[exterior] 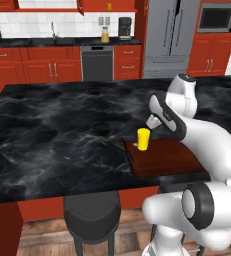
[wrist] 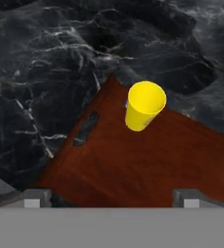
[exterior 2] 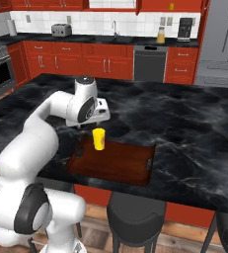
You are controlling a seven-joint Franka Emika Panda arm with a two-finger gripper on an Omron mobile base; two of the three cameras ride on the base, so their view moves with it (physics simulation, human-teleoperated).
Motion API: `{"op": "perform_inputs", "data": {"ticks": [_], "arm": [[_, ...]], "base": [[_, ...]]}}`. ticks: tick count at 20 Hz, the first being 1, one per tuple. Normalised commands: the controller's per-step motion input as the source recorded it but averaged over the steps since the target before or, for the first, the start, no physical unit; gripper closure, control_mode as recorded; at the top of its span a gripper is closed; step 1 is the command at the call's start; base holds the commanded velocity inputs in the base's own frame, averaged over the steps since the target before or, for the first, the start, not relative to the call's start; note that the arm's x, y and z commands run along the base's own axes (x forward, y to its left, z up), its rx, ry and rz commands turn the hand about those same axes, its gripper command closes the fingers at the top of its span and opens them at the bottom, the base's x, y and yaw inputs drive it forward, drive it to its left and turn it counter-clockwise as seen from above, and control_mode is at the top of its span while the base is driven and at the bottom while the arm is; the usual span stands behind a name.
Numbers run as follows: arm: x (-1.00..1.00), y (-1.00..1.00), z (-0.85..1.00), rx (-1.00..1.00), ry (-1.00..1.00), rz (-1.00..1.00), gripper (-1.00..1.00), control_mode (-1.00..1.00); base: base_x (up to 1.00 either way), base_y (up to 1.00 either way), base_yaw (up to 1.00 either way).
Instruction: There is a tray on the dining counter. Grab the cup, mug, and pitcher and place them on the tray. The pitcher may be placed next to the tray if it cannot fit the tray.
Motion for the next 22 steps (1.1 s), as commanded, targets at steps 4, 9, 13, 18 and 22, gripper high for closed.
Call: {"op": "perform_inputs", "data": {"ticks": [4,9,13,18,22], "arm": [[-0.23,0.11,0.95,0.0,0.02,0.0,-1.0,-1.0],[-0.33,0.03,0.66,0.0,0.17,0.0,-1.0,-1.0],[-0.24,0.0,0.57,0.0,0.3,0.0,-1.0,-1.0],[-0.22,0.0,0.22,0.0,0.16,0.0,-1.0,1.0],[0.0,0.0,0.0,0.0,0.0,0.0,-1.0,1.0]], "base": [[0.0,0.0,0.0],[0.0,0.0,0.0],[0.0,0.0,0.0],[-0.05,0.0,0.0],[-0.82,0.24,-0.03]]}}
